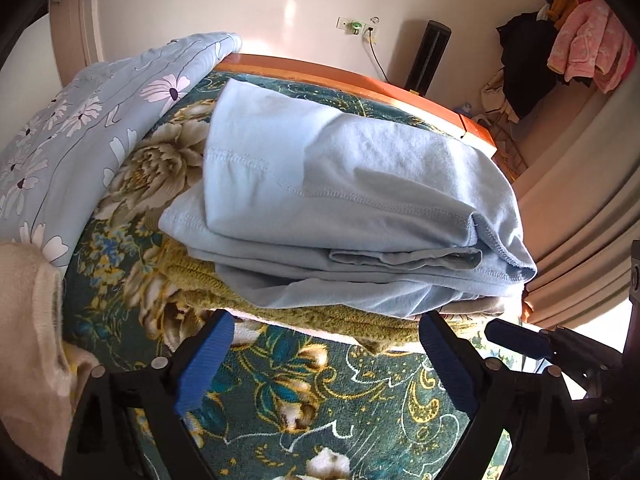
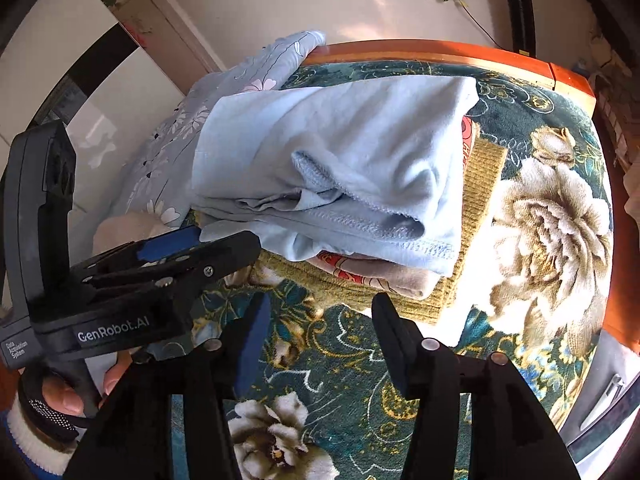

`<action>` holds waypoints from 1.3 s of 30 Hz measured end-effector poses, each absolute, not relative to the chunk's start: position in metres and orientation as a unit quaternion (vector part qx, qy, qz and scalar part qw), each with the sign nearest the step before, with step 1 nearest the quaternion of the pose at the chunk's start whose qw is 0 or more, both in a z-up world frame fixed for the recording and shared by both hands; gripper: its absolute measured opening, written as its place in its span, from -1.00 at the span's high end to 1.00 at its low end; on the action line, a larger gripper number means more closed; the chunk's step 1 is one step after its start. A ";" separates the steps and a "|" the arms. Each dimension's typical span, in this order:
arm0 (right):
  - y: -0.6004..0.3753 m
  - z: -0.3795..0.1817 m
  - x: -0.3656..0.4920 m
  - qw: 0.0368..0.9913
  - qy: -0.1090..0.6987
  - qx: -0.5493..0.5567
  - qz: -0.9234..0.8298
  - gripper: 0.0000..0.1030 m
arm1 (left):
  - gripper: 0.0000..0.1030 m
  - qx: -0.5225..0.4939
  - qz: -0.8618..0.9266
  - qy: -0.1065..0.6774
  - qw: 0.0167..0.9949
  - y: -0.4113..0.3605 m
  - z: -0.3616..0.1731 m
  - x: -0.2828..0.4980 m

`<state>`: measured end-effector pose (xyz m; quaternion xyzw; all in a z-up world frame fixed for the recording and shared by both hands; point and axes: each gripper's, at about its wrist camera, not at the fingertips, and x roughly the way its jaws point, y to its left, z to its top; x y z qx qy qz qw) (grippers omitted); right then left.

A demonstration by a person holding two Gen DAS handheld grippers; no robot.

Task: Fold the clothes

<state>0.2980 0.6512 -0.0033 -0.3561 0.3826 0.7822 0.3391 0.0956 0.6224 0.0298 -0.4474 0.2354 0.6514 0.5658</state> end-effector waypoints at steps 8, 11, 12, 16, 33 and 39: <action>0.650 -0.007 0.293 0.355 0.361 -0.370 0.779 -0.74 | -1.00 -0.463 0.660 0.228 0.546 0.617 0.023 0.091; 0.649 -0.007 0.290 0.356 0.354 -0.376 0.779 -0.75 | -1.00 -0.453 0.665 0.224 0.550 0.613 0.025 0.092; 0.649 -0.007 0.290 0.357 0.352 -0.377 0.779 -0.75 | -1.00 -0.449 0.668 0.224 0.550 0.612 0.025 0.092; 0.648 -0.008 0.289 0.370 0.341 -0.380 0.776 -0.80 | -1.00 -0.447 0.672 0.223 0.547 0.611 0.025 0.091; 0.653 -0.021 0.298 0.402 0.331 -0.393 0.758 -0.85 | -1.00 -0.438 0.685 0.214 0.541 0.605 0.010 0.084; 0.659 -0.025 0.303 0.414 0.337 -0.393 0.749 -0.85 | -1.00 -0.437 0.686 0.233 0.533 0.604 -0.002 0.088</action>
